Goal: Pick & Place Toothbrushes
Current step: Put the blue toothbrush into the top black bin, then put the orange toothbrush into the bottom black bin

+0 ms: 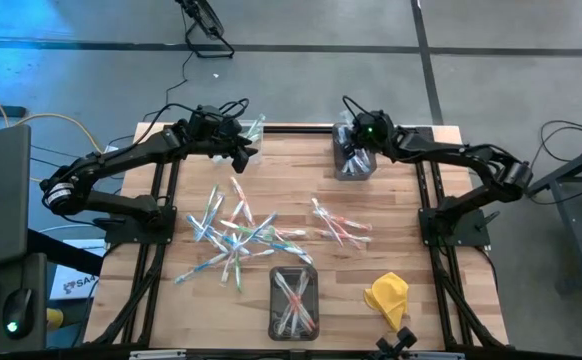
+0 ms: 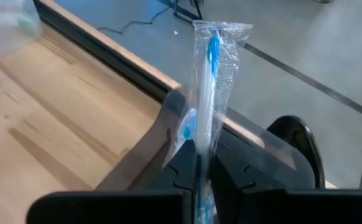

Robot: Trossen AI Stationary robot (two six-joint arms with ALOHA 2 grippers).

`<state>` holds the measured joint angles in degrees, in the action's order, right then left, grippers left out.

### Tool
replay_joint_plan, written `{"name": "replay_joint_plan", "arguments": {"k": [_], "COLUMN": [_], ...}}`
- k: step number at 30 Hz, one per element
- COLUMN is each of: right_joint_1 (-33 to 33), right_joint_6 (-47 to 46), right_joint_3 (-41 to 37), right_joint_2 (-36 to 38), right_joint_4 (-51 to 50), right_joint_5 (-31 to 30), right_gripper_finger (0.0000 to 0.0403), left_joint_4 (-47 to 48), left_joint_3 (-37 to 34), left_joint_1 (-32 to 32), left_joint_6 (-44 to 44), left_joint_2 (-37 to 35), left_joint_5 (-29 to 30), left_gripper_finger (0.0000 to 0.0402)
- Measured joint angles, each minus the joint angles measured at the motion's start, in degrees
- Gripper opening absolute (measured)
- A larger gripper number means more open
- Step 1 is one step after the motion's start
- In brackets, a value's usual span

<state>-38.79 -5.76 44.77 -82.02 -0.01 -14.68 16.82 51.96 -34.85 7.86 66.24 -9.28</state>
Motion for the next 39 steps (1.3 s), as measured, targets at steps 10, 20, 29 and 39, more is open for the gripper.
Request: {"name": "replay_joint_plan", "arguments": {"k": [10, 20, 29, 39], "right_joint_1": [0.0, 0.0, 0.0, 3.5], "right_joint_6": [0.0, 2.1, 6.1, 5.9], "right_joint_3": [-1.5, -1.5, -1.5, -1.5], "right_joint_2": [0.0, 0.0, 0.1, 7.7], "right_joint_4": [0.3, 0.7, 3.2, 8.2], "right_joint_5": [0.2, -0.2, -1.4, -2.3], "right_gripper_finger": [0.0025, 0.0109, 0.0174, 0.0161], "left_joint_4": [0.0, 0.0, 0.0, 0.0], "left_joint_3": [0.0, 0.0, 0.0, 0.0], "left_joint_1": [0.0, 0.0, 0.0, 0.0], "left_joint_6": [0.0, 0.0, 0.0, 0.0], "left_joint_2": [0.0, 0.0, 0.0, 0.0], "left_joint_5": [0.0, -0.1, -0.3, -0.1], "left_gripper_finger": [0.0187, 0.0187, 0.0187, 0.0187]}}
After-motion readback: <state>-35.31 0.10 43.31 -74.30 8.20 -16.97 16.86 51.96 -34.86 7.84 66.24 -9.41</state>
